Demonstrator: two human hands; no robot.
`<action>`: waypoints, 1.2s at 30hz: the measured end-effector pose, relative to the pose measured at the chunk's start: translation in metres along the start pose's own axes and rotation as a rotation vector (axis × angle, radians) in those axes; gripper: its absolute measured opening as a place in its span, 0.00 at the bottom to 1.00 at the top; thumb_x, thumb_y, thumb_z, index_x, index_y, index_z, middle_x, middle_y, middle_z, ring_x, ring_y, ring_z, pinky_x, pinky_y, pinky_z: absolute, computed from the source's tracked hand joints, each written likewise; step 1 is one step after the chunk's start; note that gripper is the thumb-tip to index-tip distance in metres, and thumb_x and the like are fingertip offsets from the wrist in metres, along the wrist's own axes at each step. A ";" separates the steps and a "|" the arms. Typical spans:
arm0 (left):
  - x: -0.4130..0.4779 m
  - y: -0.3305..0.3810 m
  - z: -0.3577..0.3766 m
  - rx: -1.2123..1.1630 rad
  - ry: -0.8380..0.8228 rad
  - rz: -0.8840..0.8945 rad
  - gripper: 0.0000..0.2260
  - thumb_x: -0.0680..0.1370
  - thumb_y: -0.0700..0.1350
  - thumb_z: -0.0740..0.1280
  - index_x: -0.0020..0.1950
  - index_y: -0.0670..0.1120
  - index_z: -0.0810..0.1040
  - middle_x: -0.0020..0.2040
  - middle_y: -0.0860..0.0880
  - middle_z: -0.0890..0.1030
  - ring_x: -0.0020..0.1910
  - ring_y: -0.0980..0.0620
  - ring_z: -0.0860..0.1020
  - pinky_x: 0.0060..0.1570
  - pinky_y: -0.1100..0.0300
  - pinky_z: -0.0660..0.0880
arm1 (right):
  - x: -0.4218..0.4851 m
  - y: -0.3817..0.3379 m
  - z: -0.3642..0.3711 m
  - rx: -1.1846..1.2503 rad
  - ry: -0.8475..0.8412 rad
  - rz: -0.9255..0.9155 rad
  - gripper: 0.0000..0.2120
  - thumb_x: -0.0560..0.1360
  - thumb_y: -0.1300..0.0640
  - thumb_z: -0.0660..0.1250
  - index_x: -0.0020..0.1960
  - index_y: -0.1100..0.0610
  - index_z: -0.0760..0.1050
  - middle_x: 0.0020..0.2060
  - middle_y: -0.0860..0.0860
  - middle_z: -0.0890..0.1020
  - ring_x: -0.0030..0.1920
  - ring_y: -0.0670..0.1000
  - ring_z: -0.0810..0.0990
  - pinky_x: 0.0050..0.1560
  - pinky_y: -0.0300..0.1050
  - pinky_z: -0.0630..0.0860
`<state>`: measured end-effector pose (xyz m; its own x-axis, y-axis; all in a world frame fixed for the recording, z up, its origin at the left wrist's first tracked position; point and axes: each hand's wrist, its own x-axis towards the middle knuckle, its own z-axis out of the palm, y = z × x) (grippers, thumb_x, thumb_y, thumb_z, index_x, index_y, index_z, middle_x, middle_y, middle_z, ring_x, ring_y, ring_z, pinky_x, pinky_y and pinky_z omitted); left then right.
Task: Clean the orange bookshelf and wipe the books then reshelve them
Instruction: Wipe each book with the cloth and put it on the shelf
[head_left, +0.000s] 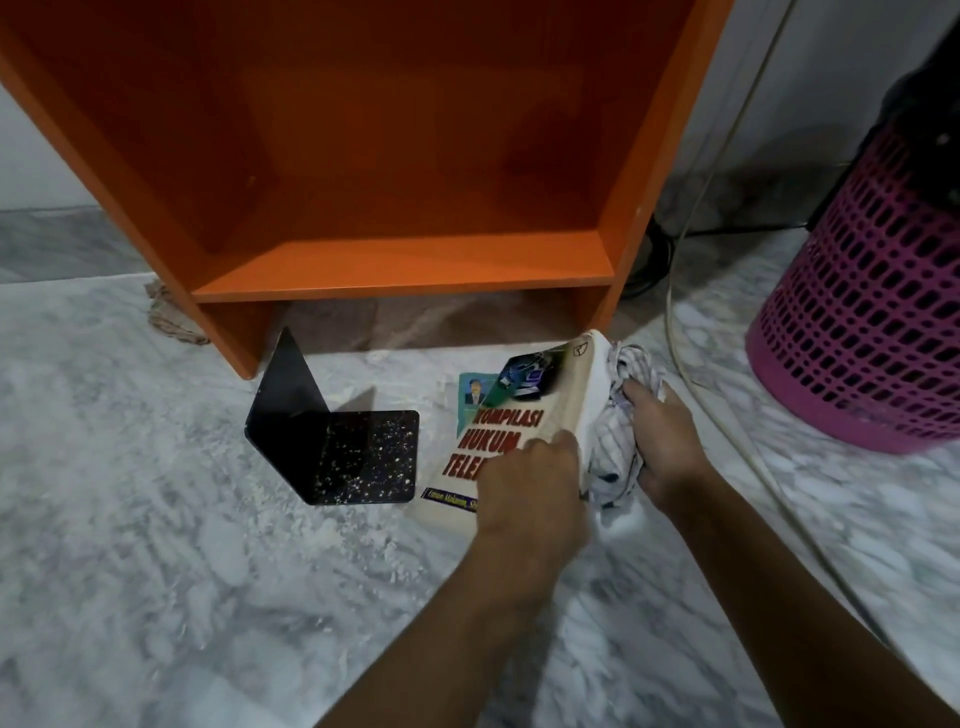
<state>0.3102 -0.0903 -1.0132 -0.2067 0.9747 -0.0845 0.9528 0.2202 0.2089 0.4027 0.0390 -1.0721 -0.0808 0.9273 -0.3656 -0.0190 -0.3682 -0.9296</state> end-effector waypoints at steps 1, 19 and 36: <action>0.001 0.004 0.009 -0.011 0.008 0.009 0.14 0.77 0.48 0.66 0.60 0.47 0.69 0.54 0.46 0.80 0.51 0.45 0.81 0.42 0.57 0.70 | 0.001 0.001 -0.003 -0.034 0.021 -0.001 0.17 0.74 0.50 0.66 0.62 0.53 0.78 0.53 0.52 0.84 0.54 0.55 0.83 0.60 0.55 0.77; 0.016 -0.110 0.045 -0.462 0.211 -0.482 0.07 0.80 0.49 0.63 0.52 0.48 0.76 0.48 0.47 0.78 0.48 0.49 0.76 0.43 0.55 0.75 | -0.044 0.018 -0.014 -0.794 -0.281 -0.889 0.16 0.77 0.53 0.65 0.62 0.59 0.77 0.54 0.51 0.80 0.47 0.43 0.79 0.45 0.36 0.79; 0.003 -0.139 0.055 -1.081 -0.129 -0.704 0.06 0.81 0.45 0.64 0.48 0.47 0.80 0.46 0.48 0.83 0.45 0.45 0.82 0.35 0.59 0.74 | 0.032 -0.019 0.029 -1.133 0.007 -0.641 0.21 0.77 0.64 0.63 0.65 0.47 0.75 0.60 0.52 0.76 0.48 0.51 0.78 0.41 0.39 0.69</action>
<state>0.1889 -0.1199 -1.0960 -0.5067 0.6403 -0.5773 -0.0254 0.6582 0.7524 0.3716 0.0741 -1.0647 -0.3657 0.9171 0.1587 0.7952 0.3964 -0.4588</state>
